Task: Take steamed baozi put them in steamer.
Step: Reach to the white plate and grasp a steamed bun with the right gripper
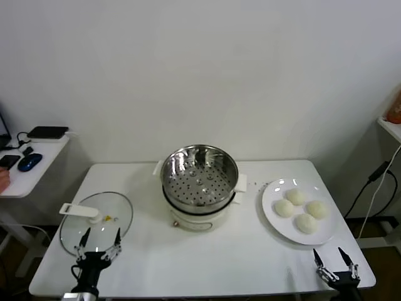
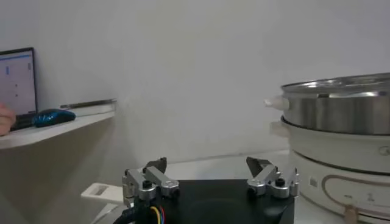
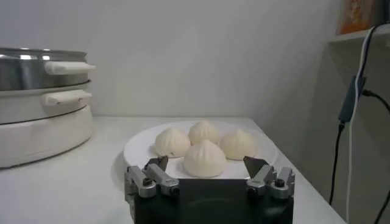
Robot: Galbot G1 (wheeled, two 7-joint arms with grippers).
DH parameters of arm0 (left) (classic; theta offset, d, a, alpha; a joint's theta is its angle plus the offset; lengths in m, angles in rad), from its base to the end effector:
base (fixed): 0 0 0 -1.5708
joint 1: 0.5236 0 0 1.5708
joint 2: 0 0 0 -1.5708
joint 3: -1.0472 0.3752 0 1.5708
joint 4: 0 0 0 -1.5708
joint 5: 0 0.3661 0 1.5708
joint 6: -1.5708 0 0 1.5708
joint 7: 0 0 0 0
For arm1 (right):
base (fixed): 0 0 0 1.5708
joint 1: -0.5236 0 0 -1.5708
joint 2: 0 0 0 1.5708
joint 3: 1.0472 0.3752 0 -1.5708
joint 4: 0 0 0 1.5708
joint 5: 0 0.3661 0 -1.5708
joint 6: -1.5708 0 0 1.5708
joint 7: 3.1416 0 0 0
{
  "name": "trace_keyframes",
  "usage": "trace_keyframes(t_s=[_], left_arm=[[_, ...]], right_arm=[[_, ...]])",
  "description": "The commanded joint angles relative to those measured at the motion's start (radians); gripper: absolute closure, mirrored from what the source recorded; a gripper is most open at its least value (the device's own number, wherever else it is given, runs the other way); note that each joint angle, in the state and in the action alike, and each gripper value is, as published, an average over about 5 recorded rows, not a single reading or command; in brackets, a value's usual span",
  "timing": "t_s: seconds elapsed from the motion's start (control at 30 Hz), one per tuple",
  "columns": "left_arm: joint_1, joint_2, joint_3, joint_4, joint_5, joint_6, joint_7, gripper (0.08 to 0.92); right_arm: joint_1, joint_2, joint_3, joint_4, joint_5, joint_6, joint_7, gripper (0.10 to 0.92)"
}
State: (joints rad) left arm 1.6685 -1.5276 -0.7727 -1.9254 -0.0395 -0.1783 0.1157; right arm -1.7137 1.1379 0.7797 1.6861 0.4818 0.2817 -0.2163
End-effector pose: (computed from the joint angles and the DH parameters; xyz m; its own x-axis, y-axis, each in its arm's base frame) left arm 0.1284 0.0953 -0.3922 -0.9933 -0.0834 0.0803 -0.0724 0.9887 0.1313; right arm 0.1135 -0.2233 -0.4248 -0.9844 -0.0382 0.1720 -0.0439 0.9986 -0.0294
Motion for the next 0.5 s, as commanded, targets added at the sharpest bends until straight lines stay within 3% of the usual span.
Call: trace_keyframes(t_s=[0.03, 0.23, 0.5], left_arm=[[0.002, 0.000, 0.001, -0.003, 0.000, -0.009, -0.002, 0.177], [-0.003, 0.004, 0.000, 0.002, 0.014, -0.010, 0.005, 0.177], [-0.007, -0.001, 0.008, -0.016, 0.014, -0.024, -0.016, 0.177]], right_arm=[[0.082, -0.062, 0.025, 0.053, -0.058, -0.093, -0.026, 0.203], [0.285, -0.260, -0.025, 0.080, -0.131, -0.276, -0.102, 0.203], [0.612, -0.608, -0.278, -0.052, -0.101, -0.313, -0.231, 0.203]])
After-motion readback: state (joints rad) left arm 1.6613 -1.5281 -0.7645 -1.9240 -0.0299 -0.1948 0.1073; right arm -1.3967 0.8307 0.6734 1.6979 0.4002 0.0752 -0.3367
